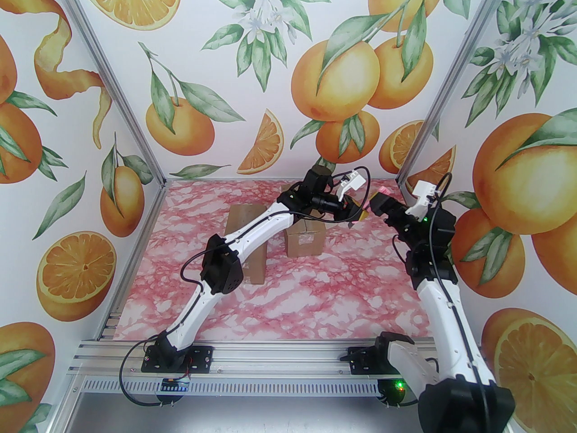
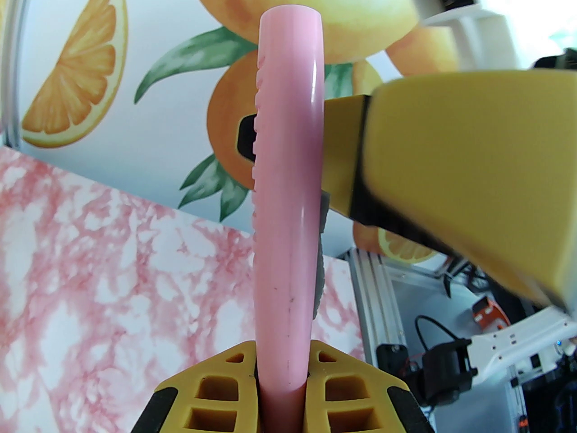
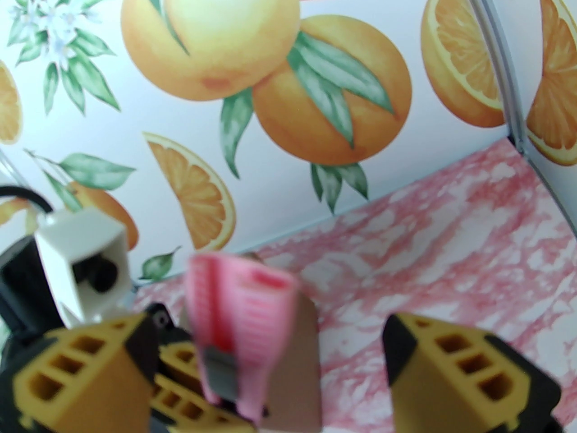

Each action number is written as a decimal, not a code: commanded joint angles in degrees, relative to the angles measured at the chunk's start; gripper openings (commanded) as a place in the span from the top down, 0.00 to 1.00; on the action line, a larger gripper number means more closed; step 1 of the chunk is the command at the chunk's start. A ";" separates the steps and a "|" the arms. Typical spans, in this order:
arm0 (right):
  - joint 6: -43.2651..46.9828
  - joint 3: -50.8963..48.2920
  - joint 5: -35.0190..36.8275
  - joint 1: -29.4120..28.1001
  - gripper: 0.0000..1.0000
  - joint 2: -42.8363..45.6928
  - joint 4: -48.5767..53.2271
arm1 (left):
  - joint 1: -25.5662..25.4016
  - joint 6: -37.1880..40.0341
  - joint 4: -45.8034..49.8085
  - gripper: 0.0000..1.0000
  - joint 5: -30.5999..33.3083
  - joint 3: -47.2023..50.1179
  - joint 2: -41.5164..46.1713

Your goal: Unpack the express box

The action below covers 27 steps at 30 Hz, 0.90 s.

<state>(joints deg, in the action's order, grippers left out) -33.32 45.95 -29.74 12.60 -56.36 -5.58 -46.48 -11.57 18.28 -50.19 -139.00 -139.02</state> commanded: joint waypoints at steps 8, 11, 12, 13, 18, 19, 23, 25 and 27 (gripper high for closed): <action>-8.07 -3.80 -17.89 0.31 0.24 -3.41 -25.35 | 1.54 1.11 -0.88 0.97 -8.84 -5.53 0.95; -9.41 -4.29 -19.00 0.32 0.28 -4.69 -30.64 | 1.57 1.20 -0.88 0.98 -10.65 -5.67 1.12; -9.57 -4.22 -19.30 0.32 0.30 -5.10 -31.41 | 1.62 1.29 -0.80 0.98 -11.18 -5.67 1.13; -9.57 -3.88 -19.83 0.32 0.32 -5.56 -32.16 | 1.63 1.34 -0.79 0.98 -11.60 -5.67 1.22; -11.45 -3.17 -22.88 0.23 0.38 -8.15 -37.09 | 1.58 1.05 -2.07 0.99 -13.53 -5.67 1.48; -12.26 -3.15 -23.69 0.07 0.41 -8.63 -39.03 | 1.60 0.90 -2.36 0.99 -14.10 -5.75 1.50; -14.09 -3.37 -25.12 -1.40 0.44 -10.38 -44.23 | 1.63 0.56 -3.18 0.99 -15.68 -5.93 1.45; -13.52 -3.41 -25.45 -2.41 0.49 -11.07 -45.06 | 1.57 0.07 -3.77 1.00 -16.48 -6.02 1.31; -13.09 -3.24 -25.45 -3.18 0.52 -11.56 -45.81 | 1.62 0.10 -3.78 1.00 -17.14 -6.02 1.30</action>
<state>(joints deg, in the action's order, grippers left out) -46.30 42.35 -53.01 10.57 -67.18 -45.58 -44.93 -11.64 17.08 -64.07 -142.50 -139.02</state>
